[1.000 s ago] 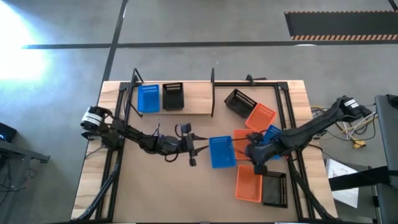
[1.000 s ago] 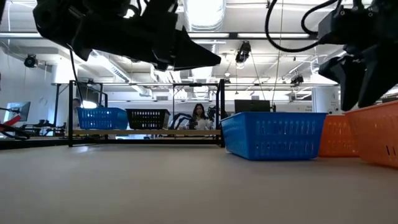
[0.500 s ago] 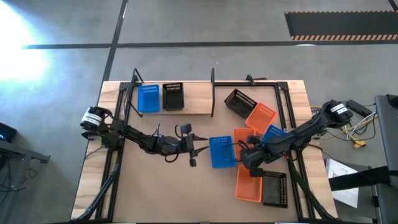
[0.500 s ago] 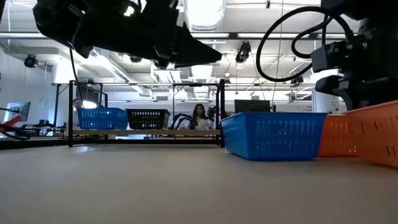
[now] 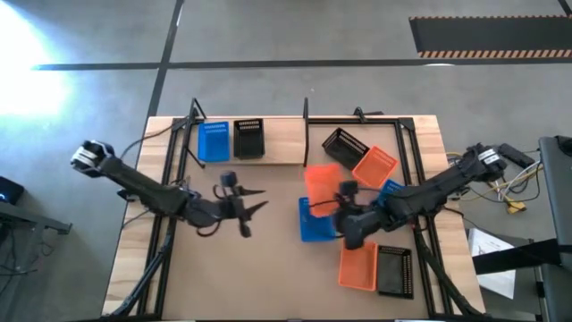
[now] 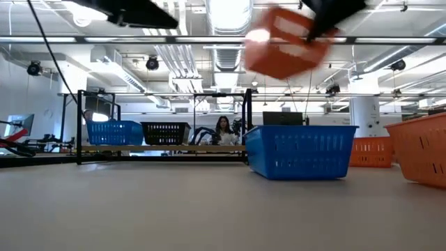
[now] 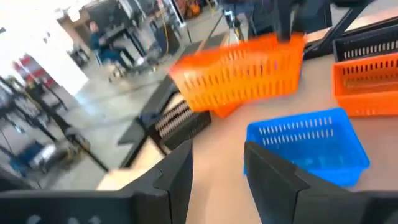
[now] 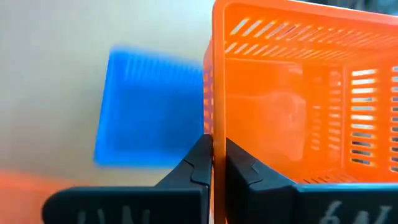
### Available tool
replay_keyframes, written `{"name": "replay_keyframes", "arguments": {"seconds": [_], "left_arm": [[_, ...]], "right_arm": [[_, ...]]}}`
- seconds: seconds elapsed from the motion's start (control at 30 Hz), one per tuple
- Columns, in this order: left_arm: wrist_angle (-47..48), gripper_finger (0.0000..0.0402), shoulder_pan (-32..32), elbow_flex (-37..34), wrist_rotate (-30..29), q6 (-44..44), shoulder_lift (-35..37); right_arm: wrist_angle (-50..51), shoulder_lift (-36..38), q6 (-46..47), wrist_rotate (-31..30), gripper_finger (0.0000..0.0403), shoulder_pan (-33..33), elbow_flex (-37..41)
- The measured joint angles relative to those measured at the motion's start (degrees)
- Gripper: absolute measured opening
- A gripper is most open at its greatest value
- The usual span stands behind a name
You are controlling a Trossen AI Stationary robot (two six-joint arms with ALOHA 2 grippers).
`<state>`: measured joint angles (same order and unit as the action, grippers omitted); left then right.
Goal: Stack baskets on shelf by color
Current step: Put the middle orange basket on the shelf
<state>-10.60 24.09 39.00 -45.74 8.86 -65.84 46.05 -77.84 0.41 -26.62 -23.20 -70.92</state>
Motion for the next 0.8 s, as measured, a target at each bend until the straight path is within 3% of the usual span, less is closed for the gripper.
{"name": "replay_keyframes", "arguments": {"seconds": [0.13, 0.27, 0.57, 0.8], "left_arm": [[3.63, 0.0128, 0.06, -5.55, -0.04, -7.46, 6.32], [3.42, 0.0128, 0.45, -12.20, -0.04, -15.13, 10.48], [-5.35, 0.0128, 3.10, -20.01, 0.09, -19.01, 11.82], [-5.60, 0.0128, 3.83, -19.86, 0.13, -17.51, 11.80]], "right_arm": [[-7.83, -4.47, -14.62, 2.81, 0.0008, 6.40, -8.63], [-9.02, -10.98, -22.50, 9.32, 0.0008, 15.24, -16.41], [-8.46, -25.59, -26.23, 18.51, 0.0008, 35.70, -27.61], [-4.95, -34.12, -26.08, 24.10, 0.0008, 41.92, -32.51]]}}
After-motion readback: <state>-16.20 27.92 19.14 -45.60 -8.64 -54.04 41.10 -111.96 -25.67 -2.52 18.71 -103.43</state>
